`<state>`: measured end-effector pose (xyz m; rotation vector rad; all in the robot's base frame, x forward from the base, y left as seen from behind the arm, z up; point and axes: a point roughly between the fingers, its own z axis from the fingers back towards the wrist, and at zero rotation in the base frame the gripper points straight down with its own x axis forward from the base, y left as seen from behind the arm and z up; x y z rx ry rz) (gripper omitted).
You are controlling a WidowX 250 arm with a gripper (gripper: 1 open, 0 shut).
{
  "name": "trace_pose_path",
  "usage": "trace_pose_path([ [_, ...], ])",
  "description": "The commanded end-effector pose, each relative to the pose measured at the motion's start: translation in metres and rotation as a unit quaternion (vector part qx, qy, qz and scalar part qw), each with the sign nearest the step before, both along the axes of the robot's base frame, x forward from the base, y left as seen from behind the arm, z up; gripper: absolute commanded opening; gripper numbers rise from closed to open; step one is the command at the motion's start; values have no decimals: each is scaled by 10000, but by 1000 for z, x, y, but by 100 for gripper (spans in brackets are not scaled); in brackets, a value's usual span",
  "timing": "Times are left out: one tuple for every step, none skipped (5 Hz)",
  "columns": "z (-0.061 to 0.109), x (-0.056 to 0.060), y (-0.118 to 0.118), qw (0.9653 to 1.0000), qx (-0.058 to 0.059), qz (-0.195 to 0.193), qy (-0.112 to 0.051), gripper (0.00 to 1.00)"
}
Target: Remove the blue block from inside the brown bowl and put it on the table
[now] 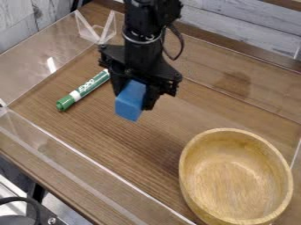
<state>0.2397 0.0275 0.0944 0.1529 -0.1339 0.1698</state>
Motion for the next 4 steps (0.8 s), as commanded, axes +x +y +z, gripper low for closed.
trace_pose_path([
  [1,4,4,9999,13,-8,-148,0],
  [-6,4,5,9999,7,-55,-127,0],
  [-15,4,5,9999,-2,-99,-110,0],
  [-23,3,6,9999,-17,-104,-93,0],
])
